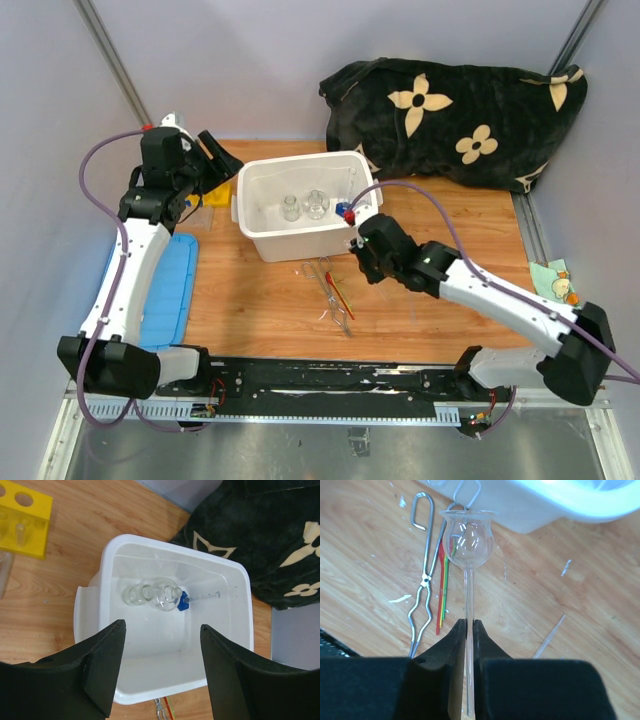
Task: Organize the chemistry lab equipment
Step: Pick up the chemistry item at the center of the board, then place the chemistry item in the storage box.
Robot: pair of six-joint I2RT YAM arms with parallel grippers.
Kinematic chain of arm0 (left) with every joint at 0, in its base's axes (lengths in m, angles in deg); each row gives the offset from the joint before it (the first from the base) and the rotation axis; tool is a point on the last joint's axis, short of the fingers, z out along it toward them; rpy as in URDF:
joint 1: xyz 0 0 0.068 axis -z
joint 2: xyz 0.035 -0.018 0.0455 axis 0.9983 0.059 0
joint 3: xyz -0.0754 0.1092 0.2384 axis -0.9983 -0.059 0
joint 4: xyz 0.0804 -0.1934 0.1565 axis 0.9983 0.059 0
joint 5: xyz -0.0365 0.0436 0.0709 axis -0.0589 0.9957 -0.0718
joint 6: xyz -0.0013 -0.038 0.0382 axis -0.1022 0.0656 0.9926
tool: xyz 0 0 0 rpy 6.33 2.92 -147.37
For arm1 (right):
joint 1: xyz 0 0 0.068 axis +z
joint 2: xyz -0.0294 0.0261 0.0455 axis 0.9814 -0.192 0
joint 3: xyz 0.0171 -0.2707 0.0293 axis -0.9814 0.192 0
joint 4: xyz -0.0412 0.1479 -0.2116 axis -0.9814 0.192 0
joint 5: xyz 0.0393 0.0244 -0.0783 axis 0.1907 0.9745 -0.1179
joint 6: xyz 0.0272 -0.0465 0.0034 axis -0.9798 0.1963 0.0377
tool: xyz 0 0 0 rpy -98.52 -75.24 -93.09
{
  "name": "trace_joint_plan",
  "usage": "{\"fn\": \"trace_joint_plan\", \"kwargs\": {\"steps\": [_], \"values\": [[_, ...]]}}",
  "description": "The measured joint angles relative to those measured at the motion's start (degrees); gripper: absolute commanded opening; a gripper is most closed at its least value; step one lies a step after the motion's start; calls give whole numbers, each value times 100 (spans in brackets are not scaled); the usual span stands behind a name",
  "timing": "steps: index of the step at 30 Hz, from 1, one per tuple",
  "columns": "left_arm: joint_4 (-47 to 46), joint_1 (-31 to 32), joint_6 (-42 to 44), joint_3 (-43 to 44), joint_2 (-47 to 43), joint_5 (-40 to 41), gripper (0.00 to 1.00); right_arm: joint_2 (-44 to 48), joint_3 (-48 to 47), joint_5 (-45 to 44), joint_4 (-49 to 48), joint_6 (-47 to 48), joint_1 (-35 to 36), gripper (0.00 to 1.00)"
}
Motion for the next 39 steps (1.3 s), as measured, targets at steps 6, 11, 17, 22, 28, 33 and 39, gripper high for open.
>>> {"fn": "trace_joint_plan", "kwargs": {"steps": [6,11,17,22,28,33,39], "values": [[-120,0,-48,31,289,-83,66,682,-953,-131,802,278,0,1],[-146,0,-57,278,662,-105,66,577,-2041,-363,1217,815,0,1],[-116,0,9,789,1014,-59,66,-396,-3235,-492,1235,1652,-2,1],[-85,-2,146,1290,1235,-31,66,-1307,-3626,-2,914,2369,-299,1],[-63,-70,221,1517,1517,-72,66,-2260,-4079,627,566,3045,-798,2],[-50,-142,219,1541,1749,-149,66,-2999,-4784,1038,350,3816,-800,1],[-50,-251,219,1550,1910,-243,66,-3237,-4671,1823,-83,4802,-809,0]]}}
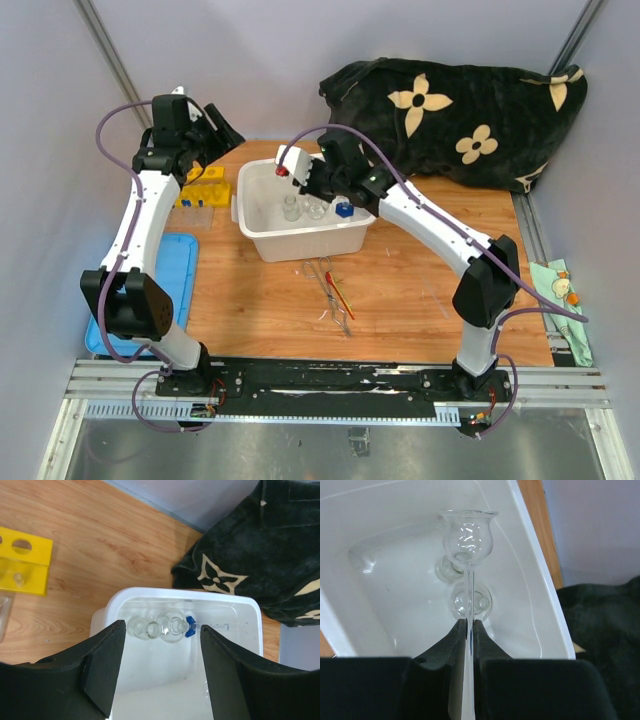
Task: Organize the chemistry lab equipment
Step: Place the chemistry item in the storage box.
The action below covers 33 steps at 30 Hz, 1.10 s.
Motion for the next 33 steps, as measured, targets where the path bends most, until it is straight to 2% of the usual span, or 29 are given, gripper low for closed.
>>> {"fn": "trace_joint_plan", "kwargs": {"steps": [6,12,19,33], "values": [[-7,-157,-4,2,101,-138,65,-17,363,1311,-247,516,-262,0],[-39,-208,-13,96,352,-284,65,-450,2,2323,146,680,-667,0],[-50,-245,-24,118,496,-415,65,-955,-476,2549,581,798,-671,0],[-98,-350,-22,149,511,-643,65,-1482,-490,2417,977,800,-671,2]]}}
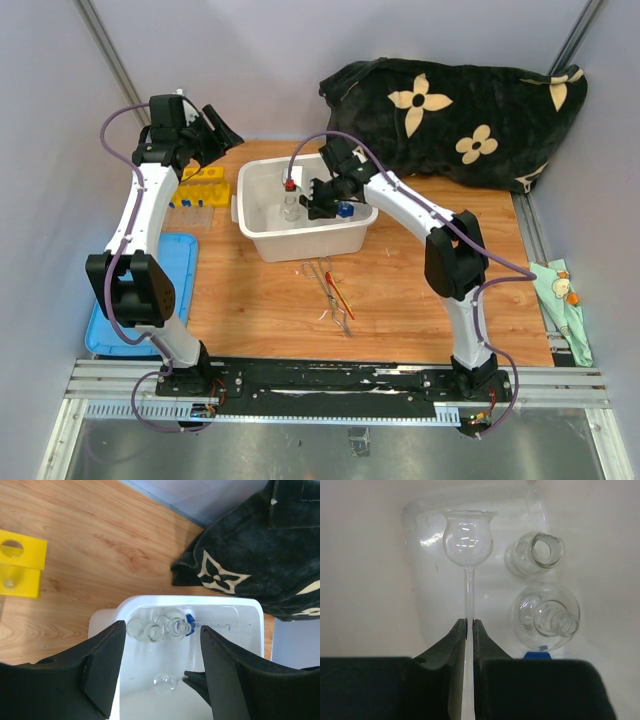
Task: Organize the chemistry lab equipment
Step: Place the chemistry item in the storage box.
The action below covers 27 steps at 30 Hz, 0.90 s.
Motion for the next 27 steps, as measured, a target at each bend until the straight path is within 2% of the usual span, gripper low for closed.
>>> {"fn": "trace_joint_plan", "kwargs": {"steps": [27], "values": [[-109,-74,-4,0,31,-229,65,-660,-188,-603,-59,-223,2,2]]}}
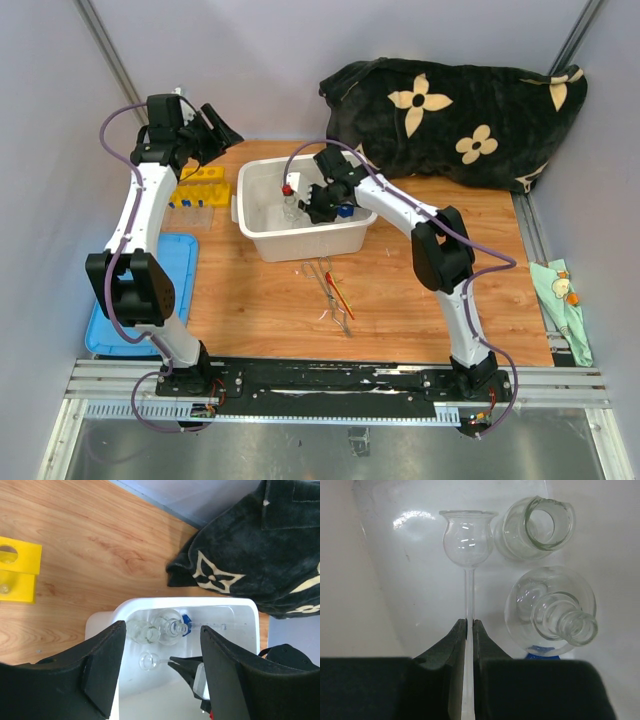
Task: Organize the chemistry lab equipment
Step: Place the chemistry item in the storage box.
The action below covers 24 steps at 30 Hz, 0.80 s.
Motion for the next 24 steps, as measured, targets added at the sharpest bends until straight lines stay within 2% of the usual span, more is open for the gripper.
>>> {"fn": "trace_joint_plan", "kwargs": {"steps": [24], "values": [[-13,-74,-2,0,87,-20,65,-247,-37,-136,-103,-107,0,3]]}}
